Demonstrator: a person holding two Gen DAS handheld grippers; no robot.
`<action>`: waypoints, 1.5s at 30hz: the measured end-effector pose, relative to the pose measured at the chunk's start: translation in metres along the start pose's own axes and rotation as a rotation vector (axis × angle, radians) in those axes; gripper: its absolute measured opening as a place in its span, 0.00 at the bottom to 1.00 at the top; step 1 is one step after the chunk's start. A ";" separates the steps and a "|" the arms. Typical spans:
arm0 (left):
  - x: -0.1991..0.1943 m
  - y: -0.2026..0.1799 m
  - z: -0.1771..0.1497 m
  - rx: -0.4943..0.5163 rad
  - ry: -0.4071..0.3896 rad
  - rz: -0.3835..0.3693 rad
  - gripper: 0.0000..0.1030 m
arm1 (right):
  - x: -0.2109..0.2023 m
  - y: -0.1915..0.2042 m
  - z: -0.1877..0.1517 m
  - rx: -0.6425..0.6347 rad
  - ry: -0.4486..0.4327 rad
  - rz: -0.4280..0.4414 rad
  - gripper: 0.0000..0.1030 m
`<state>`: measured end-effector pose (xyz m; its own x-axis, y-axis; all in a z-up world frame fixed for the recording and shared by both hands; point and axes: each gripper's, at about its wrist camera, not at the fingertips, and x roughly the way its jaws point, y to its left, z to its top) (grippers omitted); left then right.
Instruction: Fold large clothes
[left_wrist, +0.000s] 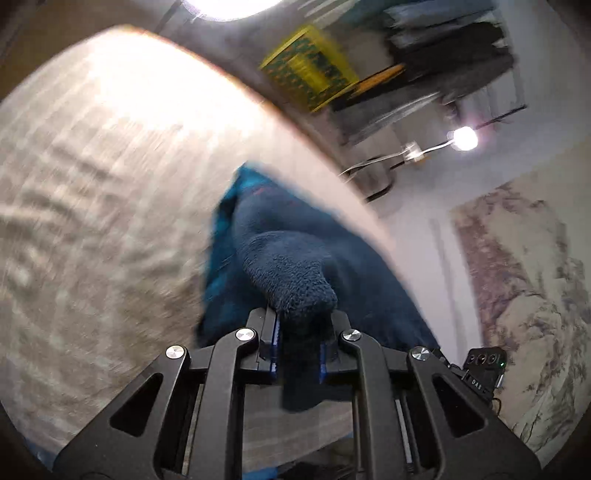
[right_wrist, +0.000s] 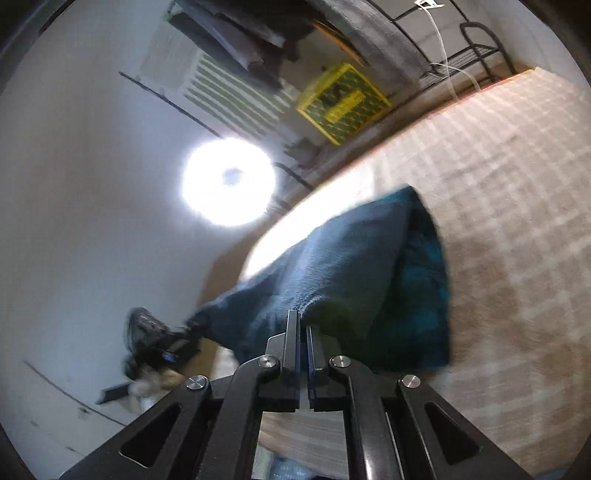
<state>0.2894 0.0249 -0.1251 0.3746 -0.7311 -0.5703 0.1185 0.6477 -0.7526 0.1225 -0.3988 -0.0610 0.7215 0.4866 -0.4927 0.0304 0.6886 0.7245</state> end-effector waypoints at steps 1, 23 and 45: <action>0.012 0.011 -0.006 0.000 0.029 0.062 0.12 | 0.010 -0.015 -0.005 0.042 0.035 -0.037 0.00; -0.026 -0.089 -0.018 0.342 -0.145 0.186 0.31 | 0.003 0.033 0.013 -0.335 0.006 -0.226 0.31; 0.152 -0.053 -0.018 0.428 0.101 0.266 0.27 | 0.166 0.012 0.023 -0.527 0.251 -0.385 0.38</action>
<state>0.3237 -0.1239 -0.1780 0.3548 -0.5323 -0.7686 0.4051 0.8285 -0.3867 0.2582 -0.3221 -0.1229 0.5434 0.2213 -0.8098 -0.1334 0.9751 0.1770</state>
